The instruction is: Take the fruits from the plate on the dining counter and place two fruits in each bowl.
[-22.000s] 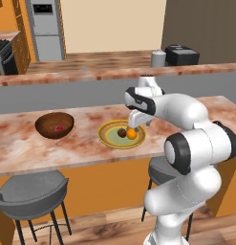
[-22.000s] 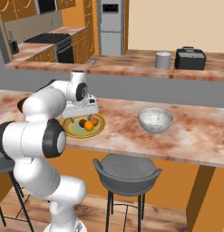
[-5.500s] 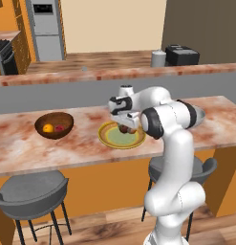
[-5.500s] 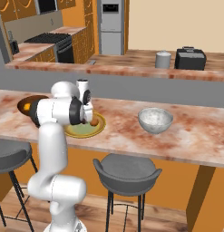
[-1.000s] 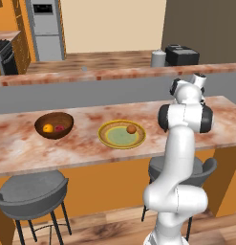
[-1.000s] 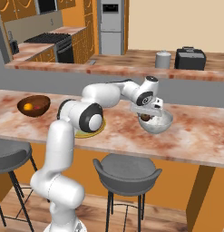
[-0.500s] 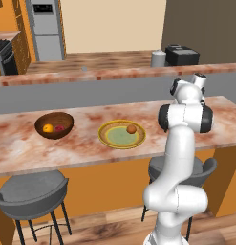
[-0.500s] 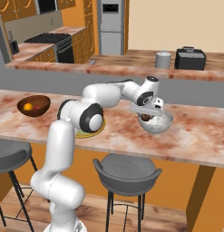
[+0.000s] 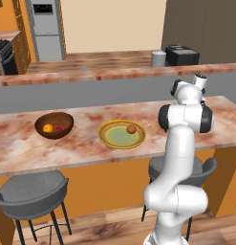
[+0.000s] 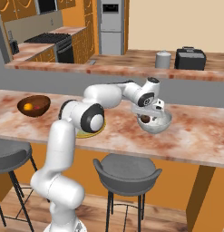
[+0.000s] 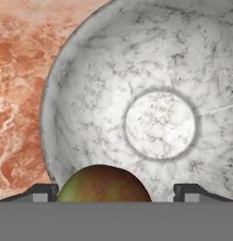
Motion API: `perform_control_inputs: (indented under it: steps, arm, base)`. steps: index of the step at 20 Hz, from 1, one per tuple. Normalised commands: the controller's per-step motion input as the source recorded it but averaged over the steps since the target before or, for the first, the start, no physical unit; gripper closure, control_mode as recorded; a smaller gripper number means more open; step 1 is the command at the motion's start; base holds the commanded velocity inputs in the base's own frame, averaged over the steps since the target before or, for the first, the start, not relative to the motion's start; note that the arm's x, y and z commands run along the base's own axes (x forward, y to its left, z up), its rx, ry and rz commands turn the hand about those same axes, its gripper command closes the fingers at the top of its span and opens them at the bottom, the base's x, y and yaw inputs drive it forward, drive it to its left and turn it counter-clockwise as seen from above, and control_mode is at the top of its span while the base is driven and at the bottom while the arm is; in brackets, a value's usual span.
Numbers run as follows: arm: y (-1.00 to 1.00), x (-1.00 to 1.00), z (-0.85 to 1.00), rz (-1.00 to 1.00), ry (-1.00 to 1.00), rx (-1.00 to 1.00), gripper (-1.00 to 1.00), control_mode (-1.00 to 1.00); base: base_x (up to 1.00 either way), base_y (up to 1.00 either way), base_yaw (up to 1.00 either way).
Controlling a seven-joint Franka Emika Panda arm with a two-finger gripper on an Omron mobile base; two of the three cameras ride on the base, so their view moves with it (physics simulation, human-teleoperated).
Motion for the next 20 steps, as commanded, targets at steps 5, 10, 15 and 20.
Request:
perform_control_inputs:
  steps: [5,10,15,20]
  arm:
    - [-0.11,0.02,-0.03,0.0,0.02,0.02,-1.0,-1.0]
    - [-0.08,0.04,0.15,0.0,0.0,0.0,-1.0,-1.0]
    - [0.0,0.07,0.26,0.0,0.0,0.0,-1.0,-1.0]
    - [0.0,0.04,0.16,0.0,0.0,0.0,-1.0,-1.0]
  base:
    - [0.0,0.0,0.0]
    - [0.0,0.0,0.0]
    - [0.0,0.0,0.0]
    - [0.0,0.0,0.0]
